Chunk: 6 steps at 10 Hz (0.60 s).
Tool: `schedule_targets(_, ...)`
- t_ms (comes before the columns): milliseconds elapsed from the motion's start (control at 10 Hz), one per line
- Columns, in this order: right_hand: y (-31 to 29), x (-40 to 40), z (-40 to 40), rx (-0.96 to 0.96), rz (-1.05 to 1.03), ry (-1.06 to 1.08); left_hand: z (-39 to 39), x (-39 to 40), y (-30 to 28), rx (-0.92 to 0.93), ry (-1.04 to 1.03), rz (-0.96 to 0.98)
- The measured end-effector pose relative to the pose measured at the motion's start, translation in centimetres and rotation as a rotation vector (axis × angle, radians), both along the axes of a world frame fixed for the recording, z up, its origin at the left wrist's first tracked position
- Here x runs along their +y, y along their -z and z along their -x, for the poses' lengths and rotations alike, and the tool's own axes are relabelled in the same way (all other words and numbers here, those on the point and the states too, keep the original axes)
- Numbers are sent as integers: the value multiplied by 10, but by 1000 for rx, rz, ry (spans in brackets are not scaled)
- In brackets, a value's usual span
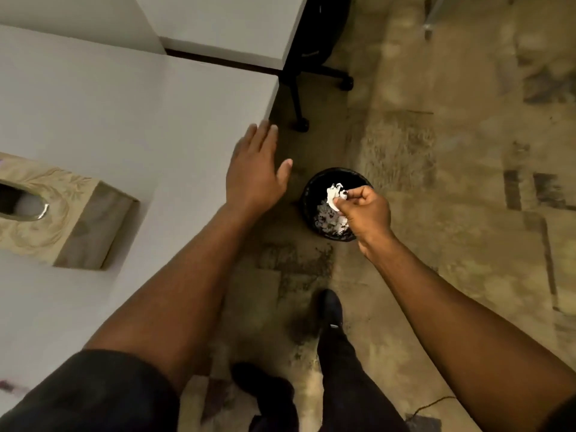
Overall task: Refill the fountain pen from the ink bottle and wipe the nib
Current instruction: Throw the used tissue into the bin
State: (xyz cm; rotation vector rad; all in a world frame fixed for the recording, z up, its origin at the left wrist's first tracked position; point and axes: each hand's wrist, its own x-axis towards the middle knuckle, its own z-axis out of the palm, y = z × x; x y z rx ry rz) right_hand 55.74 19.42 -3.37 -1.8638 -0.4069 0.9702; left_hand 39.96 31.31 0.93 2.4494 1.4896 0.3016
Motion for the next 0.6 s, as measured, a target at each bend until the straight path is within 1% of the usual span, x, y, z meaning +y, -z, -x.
schedule_targets(100,49,21,-32,-168,84,-6,-14,43,15,213,18,-36)
schedule_targets(200,94,37,-57,-291,143,-60,-19,62,25,275,13,-93)
schedule_targets(300,141,47,-73,-385,201,-125,-21,65,32,291,24,-162)
schedule_targets(400,186,56,-82,-401,260,-176,-21,64,34,325,29,-214)
schedule_targets(500,222,64,-91,-389,323,-239,-20,65,35,333,30,-219)
schedule_targets(600,243,73,-104,-390,384,-287,-23,68,30,323,34,-175)
